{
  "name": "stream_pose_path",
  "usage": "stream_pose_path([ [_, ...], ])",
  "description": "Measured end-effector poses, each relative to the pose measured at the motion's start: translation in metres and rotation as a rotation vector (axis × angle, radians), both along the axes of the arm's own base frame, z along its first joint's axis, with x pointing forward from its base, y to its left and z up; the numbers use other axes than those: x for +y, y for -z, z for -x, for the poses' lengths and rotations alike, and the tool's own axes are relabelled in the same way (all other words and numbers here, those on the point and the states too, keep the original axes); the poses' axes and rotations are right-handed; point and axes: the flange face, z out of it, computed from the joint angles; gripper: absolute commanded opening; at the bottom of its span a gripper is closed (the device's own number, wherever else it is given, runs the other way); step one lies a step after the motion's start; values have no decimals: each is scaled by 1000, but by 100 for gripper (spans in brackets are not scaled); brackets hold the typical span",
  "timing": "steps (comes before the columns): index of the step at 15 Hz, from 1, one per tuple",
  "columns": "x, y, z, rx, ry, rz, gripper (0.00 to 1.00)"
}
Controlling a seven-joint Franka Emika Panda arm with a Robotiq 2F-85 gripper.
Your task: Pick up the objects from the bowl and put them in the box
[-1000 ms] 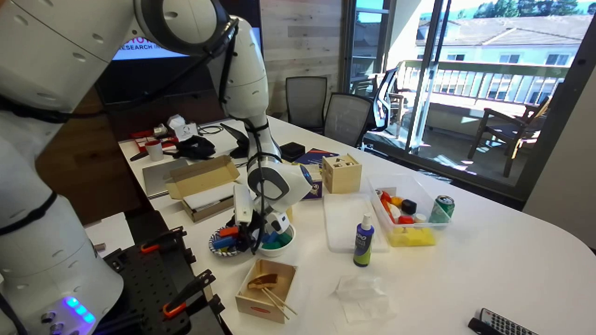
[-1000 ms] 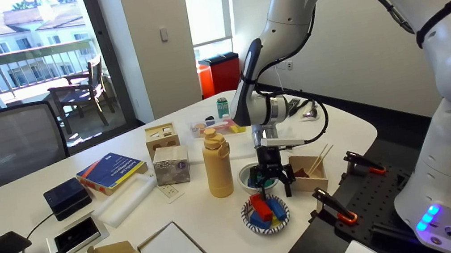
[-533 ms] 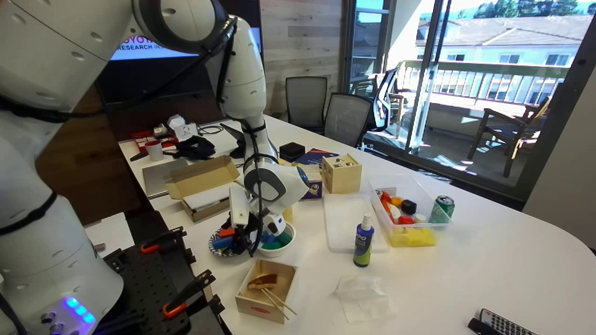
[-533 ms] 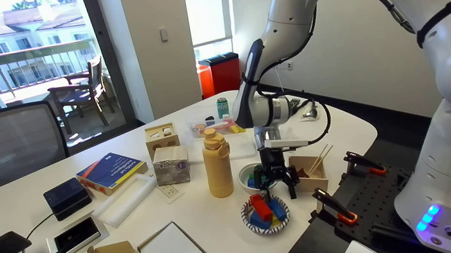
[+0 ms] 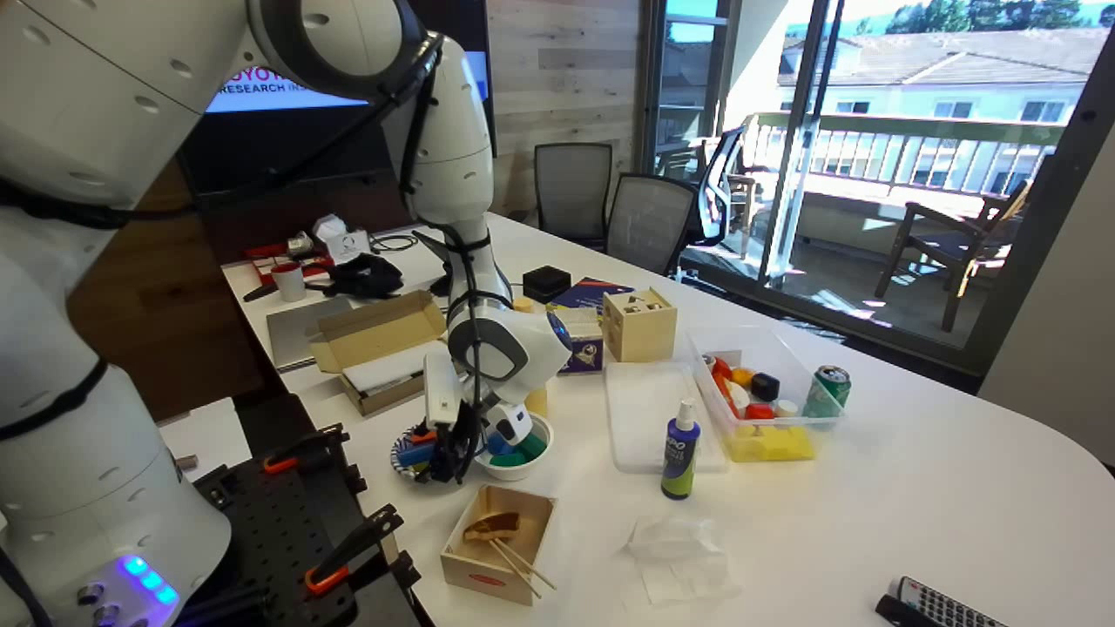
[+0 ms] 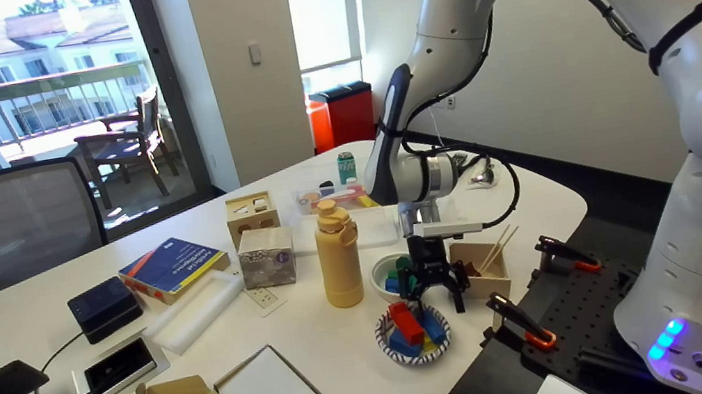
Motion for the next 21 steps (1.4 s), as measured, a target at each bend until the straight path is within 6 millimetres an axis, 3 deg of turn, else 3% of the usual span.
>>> stream_pose_path([
  [2,4,1,-1,-5,5,24,100],
  [4,8,1,-1,-7,10,43,72],
  [12,7,0,-1,-4,22,84,12],
  [18,7,-1,-2,-11,11,91,8],
  [21,6,-13,-11,-40,14,94,8],
])
